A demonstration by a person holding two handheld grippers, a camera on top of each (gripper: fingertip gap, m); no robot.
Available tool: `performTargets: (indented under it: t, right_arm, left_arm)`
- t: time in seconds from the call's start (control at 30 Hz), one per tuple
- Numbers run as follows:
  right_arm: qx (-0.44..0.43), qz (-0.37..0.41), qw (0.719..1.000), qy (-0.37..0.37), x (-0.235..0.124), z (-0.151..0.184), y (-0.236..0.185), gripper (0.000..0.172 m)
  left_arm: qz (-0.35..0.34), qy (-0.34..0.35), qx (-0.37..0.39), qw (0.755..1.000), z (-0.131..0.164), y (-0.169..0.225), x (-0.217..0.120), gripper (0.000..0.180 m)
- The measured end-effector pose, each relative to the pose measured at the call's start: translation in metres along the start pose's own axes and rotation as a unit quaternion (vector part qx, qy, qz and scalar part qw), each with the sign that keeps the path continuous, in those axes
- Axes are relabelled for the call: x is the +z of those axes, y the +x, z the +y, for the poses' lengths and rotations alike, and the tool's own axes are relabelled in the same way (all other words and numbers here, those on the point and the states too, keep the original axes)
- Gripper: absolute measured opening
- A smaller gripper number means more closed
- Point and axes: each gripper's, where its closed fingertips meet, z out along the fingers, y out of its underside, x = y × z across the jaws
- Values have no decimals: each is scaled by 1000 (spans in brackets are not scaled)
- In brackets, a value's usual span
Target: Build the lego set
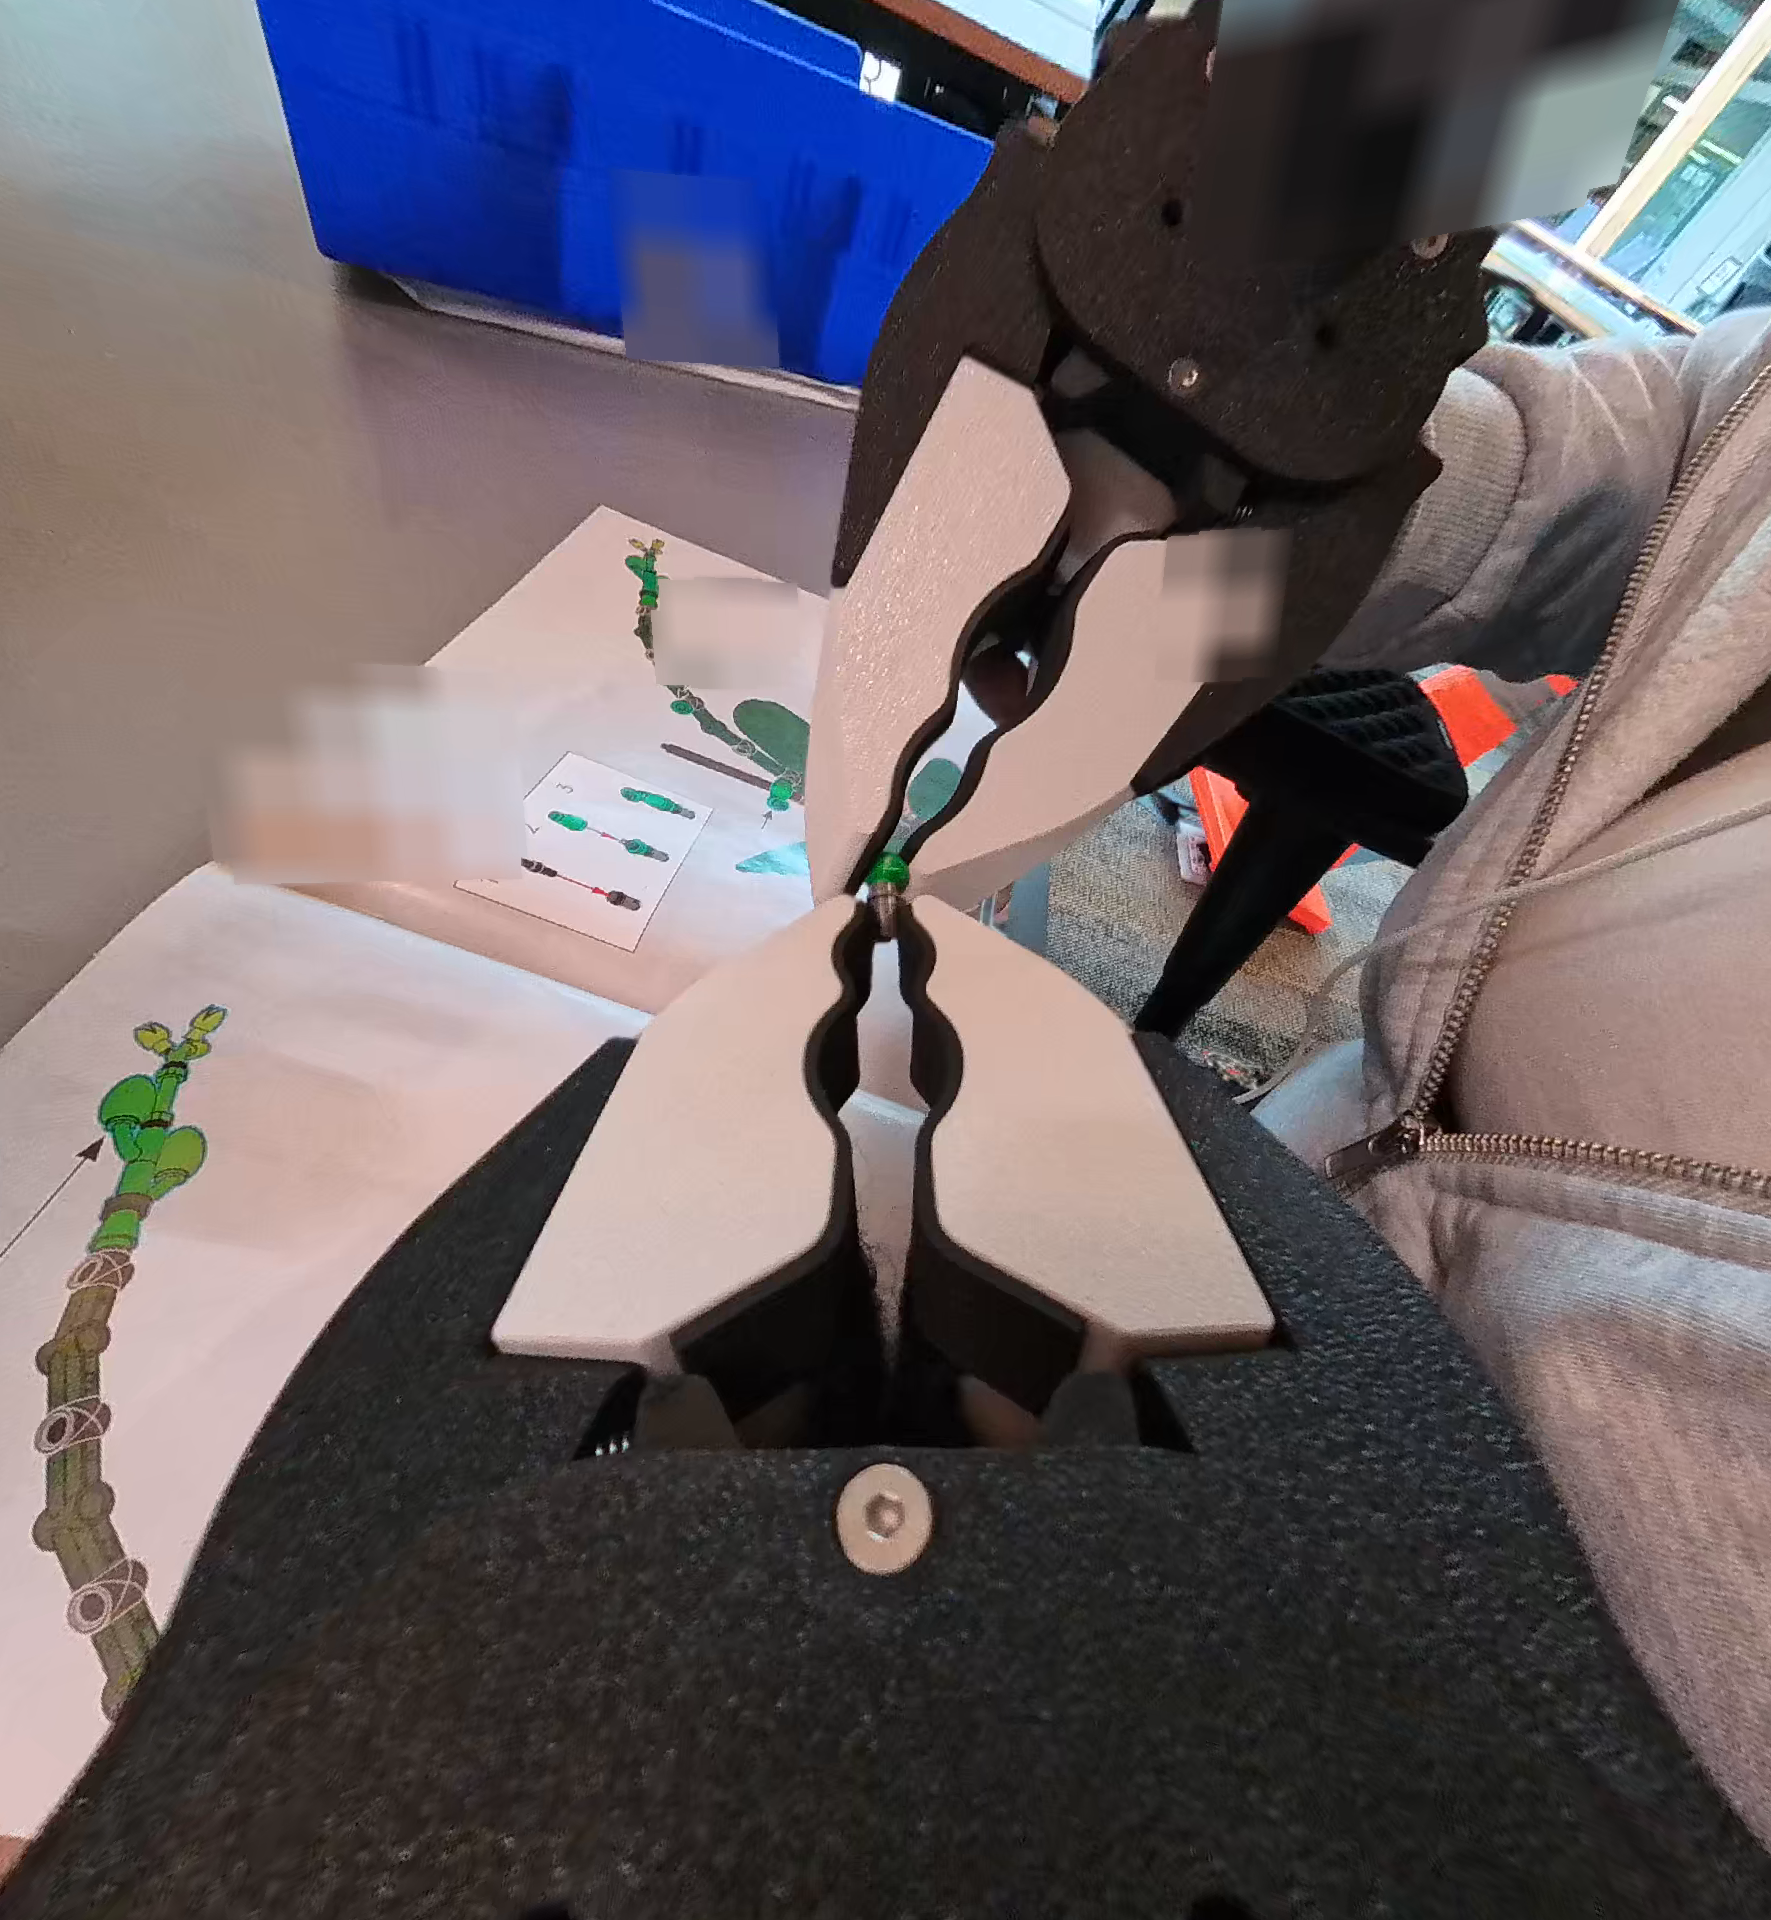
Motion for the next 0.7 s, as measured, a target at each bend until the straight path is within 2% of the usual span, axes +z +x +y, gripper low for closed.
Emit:
performTargets:
  t: [0.13, 0.2, 0.3, 0.43, 0.57, 0.7]
  right_arm:
    - [-9, 20, 1000, 19, -8, -6, 5, 4]
    - [-9, 43, 999, 20, -19, -1, 16, 17]
    - [-3, 66, 997, 36, -45, 11, 29, 23]
    - [40, 77, 989, 116, -91, 22, 35, 23]
    - [62, 24, 986, 155, -118, 37, 15, 21]
    - [73, -17, 977, 199, -117, 44, 0, 19]
  left_arm:
    - [16, 43, -25, 999, -10, 1, -2, 3]
    - [22, 65, -42, 997, -15, -1, -6, 3]
    - [19, 77, -51, 996, -18, -6, -10, 3]
    - [27, 108, -81, 990, -22, -10, -13, 3]
    - [23, 111, -89, 990, -23, -14, -11, 3]
    - [15, 106, -81, 991, -24, -16, -7, 3]
